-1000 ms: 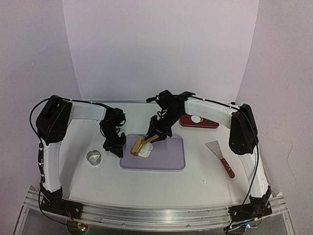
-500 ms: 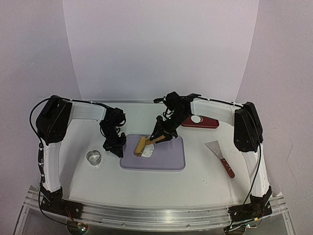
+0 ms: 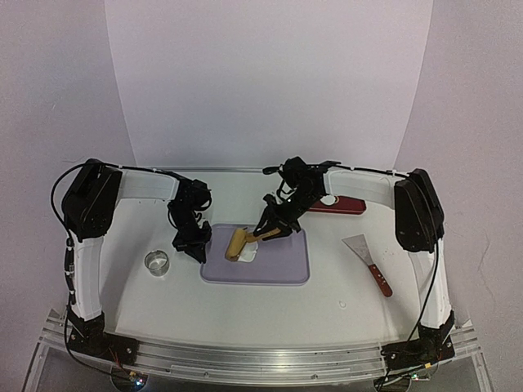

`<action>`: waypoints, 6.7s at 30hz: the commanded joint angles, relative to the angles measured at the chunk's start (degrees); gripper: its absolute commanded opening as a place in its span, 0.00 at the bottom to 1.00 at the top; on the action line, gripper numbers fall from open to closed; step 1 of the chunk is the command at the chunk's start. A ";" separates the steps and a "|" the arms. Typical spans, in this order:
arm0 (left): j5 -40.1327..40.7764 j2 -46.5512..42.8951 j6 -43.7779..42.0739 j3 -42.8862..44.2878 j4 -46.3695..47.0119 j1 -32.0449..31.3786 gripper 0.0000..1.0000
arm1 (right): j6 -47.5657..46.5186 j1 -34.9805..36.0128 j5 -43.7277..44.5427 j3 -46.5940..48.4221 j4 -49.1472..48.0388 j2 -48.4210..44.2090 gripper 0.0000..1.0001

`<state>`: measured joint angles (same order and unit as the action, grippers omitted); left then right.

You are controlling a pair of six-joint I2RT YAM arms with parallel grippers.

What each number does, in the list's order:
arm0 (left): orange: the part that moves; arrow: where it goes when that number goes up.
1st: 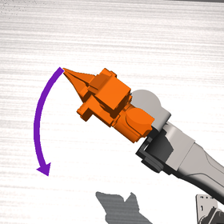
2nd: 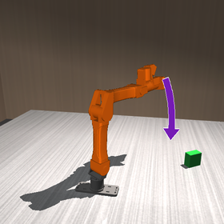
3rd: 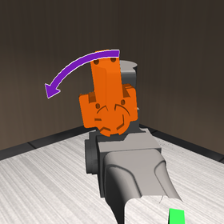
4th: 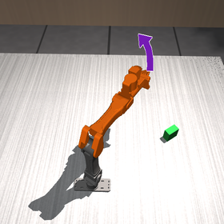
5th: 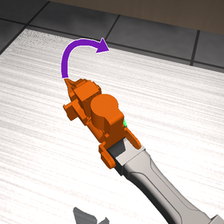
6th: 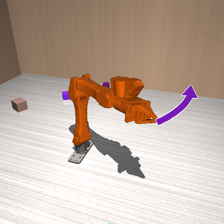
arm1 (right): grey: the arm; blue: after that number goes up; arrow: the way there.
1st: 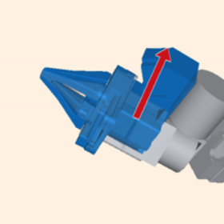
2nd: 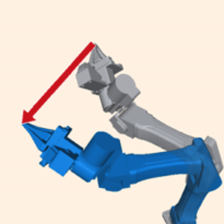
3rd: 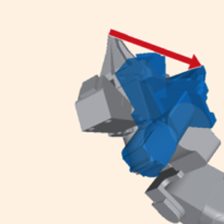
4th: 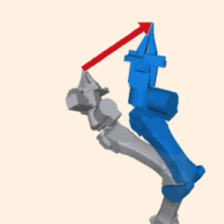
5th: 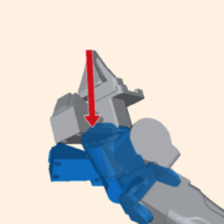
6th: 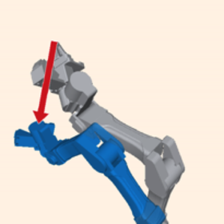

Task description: Roll out the dumpling wrappers from the dough

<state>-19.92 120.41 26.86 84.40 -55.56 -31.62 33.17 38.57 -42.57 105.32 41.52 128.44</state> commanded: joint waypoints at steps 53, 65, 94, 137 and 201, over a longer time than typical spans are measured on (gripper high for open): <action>3.33 11.29 -4.93 9.94 -7.48 0.50 0.00 | -7.40 -9.43 28.35 -9.39 28.86 9.46 0.00; 2.75 10.93 -5.22 10.09 -6.60 0.41 0.00 | -3.45 -1.64 29.38 8.59 35.58 16.93 0.00; -1.07 13.49 -5.32 10.76 -4.00 -1.69 0.00 | 0.83 2.22 22.15 30.13 36.57 31.20 0.00; -3.92 12.51 -3.88 7.40 -2.49 -3.36 0.00 | 36.78 4.81 36.22 29.23 29.59 38.19 0.00; 1.47 7.11 -2.95 3.97 1.37 -1.61 0.00 | -1.44 5.05 35.51 10.51 46.26 -9.31 0.00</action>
<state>-22.67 123.63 26.78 88.77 -57.52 -32.51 35.52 43.61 -7.94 115.50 69.06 122.69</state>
